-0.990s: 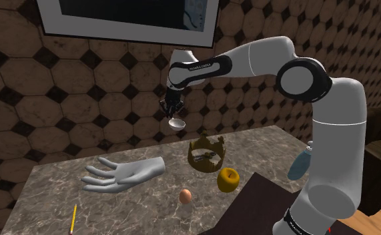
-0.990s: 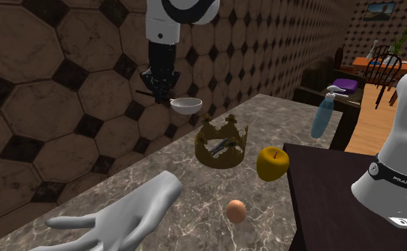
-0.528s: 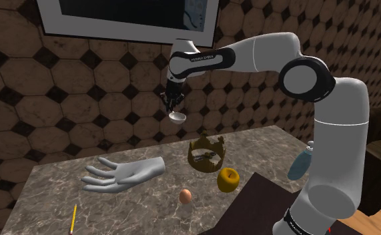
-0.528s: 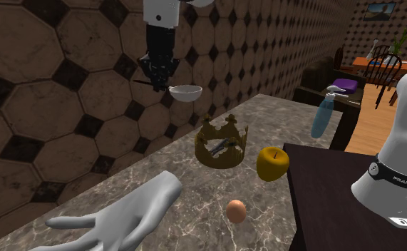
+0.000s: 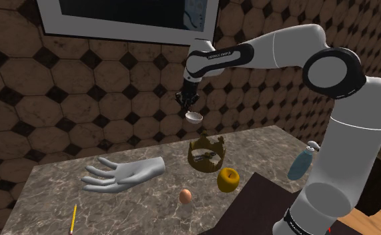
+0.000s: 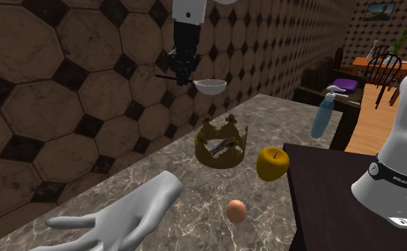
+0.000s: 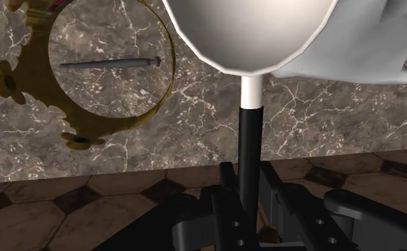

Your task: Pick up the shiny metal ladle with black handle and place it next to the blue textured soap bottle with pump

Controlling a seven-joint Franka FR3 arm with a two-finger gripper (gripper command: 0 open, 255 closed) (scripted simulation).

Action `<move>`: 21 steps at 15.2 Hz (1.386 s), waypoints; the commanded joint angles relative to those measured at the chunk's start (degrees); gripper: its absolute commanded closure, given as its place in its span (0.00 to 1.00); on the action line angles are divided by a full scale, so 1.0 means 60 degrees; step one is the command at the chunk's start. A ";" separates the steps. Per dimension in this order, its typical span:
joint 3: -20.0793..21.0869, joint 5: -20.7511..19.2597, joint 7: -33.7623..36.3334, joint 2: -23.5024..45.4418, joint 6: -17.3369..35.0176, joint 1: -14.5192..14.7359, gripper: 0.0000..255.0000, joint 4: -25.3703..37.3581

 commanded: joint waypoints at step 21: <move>-0.2356 0.0396 -0.4626 -0.4230 0.0294 -0.2121 1.00 -0.4827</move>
